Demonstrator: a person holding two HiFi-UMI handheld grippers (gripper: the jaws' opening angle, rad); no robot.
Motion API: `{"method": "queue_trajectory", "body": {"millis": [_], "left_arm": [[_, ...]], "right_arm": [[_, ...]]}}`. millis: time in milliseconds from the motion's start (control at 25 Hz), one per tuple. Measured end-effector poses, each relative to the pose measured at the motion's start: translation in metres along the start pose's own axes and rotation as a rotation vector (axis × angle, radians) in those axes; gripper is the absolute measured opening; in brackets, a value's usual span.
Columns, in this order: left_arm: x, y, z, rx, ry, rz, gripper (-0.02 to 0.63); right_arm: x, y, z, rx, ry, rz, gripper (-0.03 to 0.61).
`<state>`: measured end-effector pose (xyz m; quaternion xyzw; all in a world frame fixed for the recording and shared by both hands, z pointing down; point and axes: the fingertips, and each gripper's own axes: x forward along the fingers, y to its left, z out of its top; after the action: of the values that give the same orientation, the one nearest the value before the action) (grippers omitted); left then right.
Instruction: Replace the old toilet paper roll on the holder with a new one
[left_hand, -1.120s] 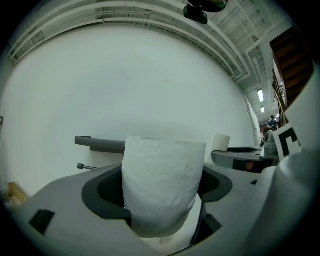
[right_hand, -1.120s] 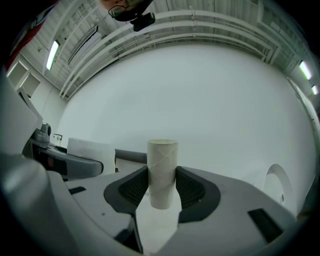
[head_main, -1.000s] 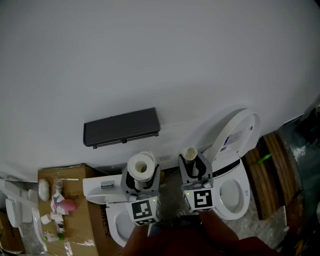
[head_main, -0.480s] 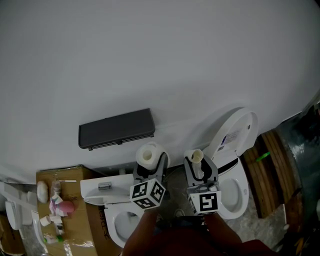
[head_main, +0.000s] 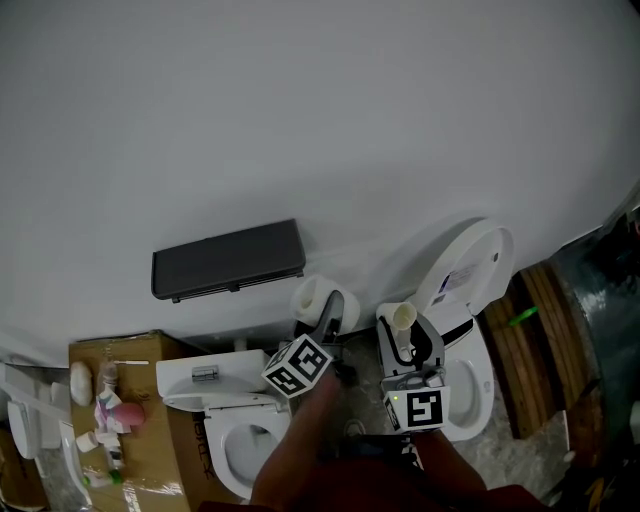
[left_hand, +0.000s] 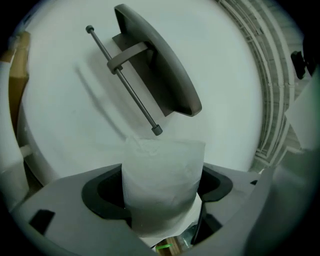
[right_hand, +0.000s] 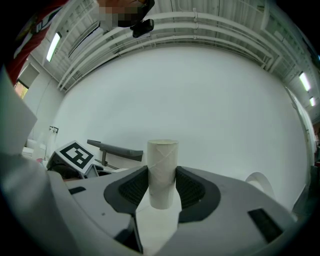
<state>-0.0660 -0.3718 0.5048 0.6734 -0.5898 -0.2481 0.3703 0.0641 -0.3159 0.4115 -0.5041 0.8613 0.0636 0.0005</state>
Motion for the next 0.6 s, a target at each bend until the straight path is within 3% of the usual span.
{"method": "queue_trajectory", "body": {"millis": [280,600], "left_arm": [[0.024,-0.013,0.015,-0.219,-0.065,-0.101,0.437],[0.039,-0.011,0.032,-0.404,-0.149,-0.127,0.437]], "right_arm": [[0.0,-0.001,0.0,-0.01,-0.001,0.003,0.179],[0.0,-0.004,-0.002,-0.016,0.001,-0.007,0.179]]}}
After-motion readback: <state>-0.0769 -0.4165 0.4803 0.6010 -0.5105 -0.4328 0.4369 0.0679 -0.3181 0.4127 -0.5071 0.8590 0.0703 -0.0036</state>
